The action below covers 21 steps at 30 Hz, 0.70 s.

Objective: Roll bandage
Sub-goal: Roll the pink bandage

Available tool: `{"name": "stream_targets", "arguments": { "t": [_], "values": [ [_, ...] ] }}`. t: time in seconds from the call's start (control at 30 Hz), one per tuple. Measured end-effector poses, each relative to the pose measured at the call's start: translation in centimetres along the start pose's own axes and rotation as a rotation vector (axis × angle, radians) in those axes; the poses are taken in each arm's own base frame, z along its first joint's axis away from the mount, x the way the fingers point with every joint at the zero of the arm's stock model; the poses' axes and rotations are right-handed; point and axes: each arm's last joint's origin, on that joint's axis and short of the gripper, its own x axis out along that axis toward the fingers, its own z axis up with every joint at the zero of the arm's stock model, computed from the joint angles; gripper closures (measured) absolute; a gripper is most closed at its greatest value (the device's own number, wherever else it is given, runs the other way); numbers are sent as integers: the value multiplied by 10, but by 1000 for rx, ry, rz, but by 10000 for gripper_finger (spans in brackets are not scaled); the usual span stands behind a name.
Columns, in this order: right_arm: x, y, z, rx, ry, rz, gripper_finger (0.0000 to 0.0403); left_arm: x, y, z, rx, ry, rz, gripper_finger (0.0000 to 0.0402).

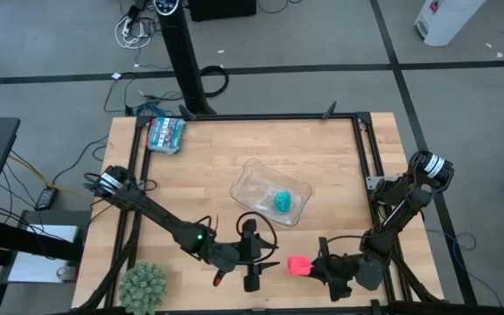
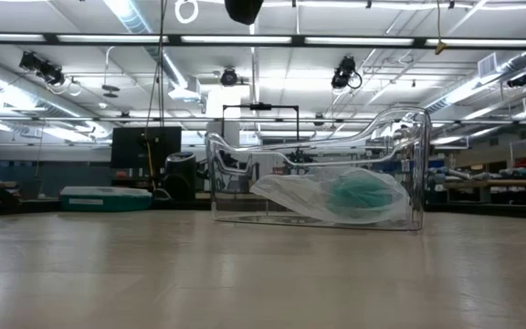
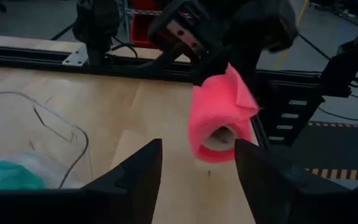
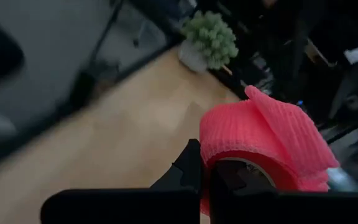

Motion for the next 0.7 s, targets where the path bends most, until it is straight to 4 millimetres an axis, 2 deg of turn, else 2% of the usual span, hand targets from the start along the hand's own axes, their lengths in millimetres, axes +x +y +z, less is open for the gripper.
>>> {"name": "stream_targets", "arguments": {
  "t": [0.17, 0.43, 0.6, 0.7],
  "values": [
    [0, -4, -3, -158, 85, -146, 402, 0, 1, -2, -24, 20, -8, 194],
    [-1, -6, -3, -132, 101, -195, 402, 1, 1, -1, -47, 16, -9, 195],
    [-3, -10, -1, 105, 96, -284, 402, 1, 2, -2, -45, 19, 7, 195],
    [-5, -15, -4, 267, 100, -270, 402, 2, 5, -3, -36, 30, 31, 195]
  ]
}}
